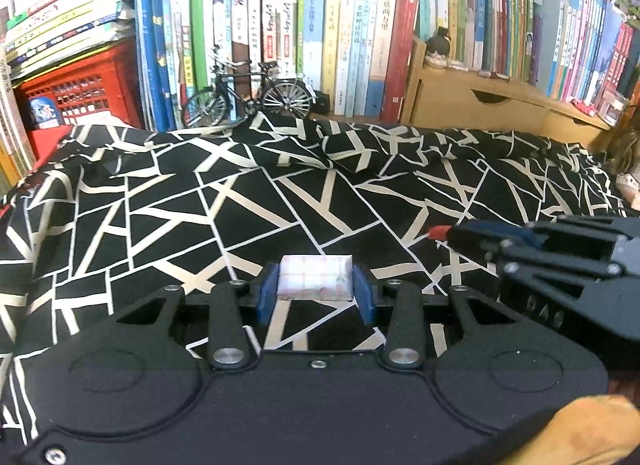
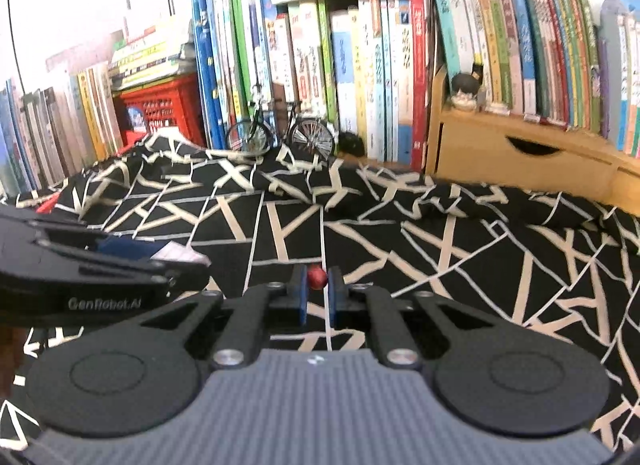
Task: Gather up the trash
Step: 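Carry the white tissue and red stick over to the black bin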
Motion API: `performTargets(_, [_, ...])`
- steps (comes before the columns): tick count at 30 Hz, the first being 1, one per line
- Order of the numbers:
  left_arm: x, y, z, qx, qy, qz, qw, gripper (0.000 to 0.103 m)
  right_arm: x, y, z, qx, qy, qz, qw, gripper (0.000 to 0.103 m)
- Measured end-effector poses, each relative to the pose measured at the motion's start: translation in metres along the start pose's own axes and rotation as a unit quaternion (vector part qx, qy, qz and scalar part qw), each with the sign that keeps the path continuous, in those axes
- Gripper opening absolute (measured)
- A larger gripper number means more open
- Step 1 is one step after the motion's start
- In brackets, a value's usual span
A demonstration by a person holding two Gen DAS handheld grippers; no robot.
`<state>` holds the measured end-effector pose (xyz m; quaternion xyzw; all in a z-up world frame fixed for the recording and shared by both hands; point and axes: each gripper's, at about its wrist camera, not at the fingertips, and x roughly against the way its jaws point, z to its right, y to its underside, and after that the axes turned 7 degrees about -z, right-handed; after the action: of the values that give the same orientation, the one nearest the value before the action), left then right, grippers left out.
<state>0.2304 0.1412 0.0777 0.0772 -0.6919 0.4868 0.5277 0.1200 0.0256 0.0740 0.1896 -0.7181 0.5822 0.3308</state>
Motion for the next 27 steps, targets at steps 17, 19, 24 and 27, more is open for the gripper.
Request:
performTargets(17, [0.072,0.052,-0.058,0.036,-0.01,0.045,0.9983,0.038,0.067,0.011,-0.053,-0.004,0.022,0.042,0.999,0.014])
performTargets(19, [0.083,0.061,-0.066,0.035,-0.008,0.048,0.9982,0.038,0.074,0.015,-0.066,-0.007,0.028,0.045,0.999,0.014])
performTargets(24, [0.105,0.082,-0.088,0.024,-0.01,0.053,0.9982,0.038,0.095,0.027,-0.098,-0.017,0.032,0.06,0.998,0.013])
performTargets(27, [0.119,0.093,-0.107,0.032,-0.012,0.058,0.9977,0.038,0.105,0.033,-0.117,-0.017,0.035,0.067,0.997,0.013])
